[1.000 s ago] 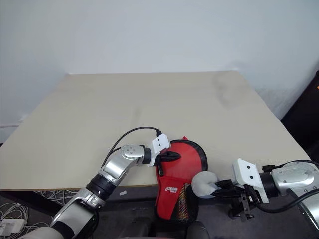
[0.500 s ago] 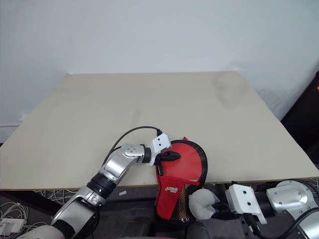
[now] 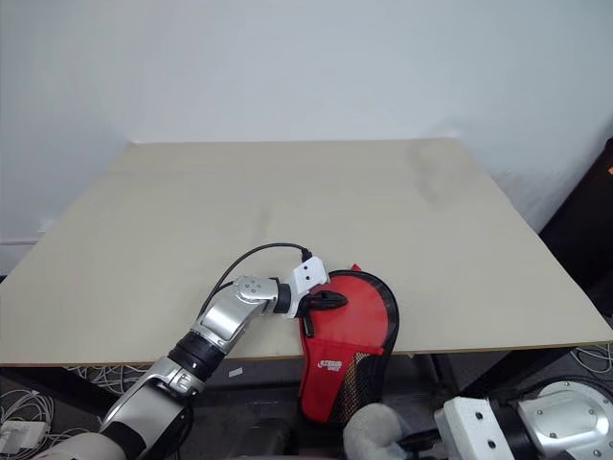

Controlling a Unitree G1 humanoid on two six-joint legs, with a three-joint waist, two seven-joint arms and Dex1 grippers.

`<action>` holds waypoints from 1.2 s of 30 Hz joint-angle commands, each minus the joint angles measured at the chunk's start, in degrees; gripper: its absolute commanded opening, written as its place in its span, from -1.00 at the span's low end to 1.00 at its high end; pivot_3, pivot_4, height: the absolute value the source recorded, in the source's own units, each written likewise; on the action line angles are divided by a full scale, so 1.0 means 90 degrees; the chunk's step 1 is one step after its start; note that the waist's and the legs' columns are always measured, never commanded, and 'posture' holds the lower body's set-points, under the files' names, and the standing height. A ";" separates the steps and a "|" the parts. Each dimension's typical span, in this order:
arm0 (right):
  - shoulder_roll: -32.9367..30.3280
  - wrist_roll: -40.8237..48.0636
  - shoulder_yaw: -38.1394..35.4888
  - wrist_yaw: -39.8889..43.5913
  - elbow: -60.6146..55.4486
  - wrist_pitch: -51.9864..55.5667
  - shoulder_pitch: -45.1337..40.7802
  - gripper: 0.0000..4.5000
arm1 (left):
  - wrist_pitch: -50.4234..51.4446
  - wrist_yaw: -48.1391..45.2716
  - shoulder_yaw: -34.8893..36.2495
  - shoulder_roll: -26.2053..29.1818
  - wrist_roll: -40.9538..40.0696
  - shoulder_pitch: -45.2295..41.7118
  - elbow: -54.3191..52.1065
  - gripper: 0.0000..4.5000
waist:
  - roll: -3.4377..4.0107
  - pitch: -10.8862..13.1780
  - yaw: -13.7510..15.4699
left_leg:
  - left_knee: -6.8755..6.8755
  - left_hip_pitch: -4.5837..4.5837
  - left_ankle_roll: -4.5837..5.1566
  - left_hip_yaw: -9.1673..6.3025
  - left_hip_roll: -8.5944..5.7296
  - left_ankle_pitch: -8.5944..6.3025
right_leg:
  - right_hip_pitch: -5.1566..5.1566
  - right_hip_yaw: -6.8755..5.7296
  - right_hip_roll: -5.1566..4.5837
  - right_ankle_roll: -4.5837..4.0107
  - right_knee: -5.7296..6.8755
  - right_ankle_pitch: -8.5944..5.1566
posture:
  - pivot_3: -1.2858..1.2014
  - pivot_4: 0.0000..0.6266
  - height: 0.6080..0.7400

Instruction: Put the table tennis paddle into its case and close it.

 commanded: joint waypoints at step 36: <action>0.2022 -0.0847 0.2004 -0.2286 0.4606 0.2236 -0.7208 1.00 | 0.2121 0.0495 0.4569 0.3251 -0.1481 0.2630 -0.3697 0.97 | -0.0039 0.0046 -0.0238 | -0.0026 -0.0042 0.0036 0.0011 0.0021 0.0012 | -0.0061 -0.0005 0.0010 -0.0010 -0.0053 0.0043 | 0.03 -1.00 0.36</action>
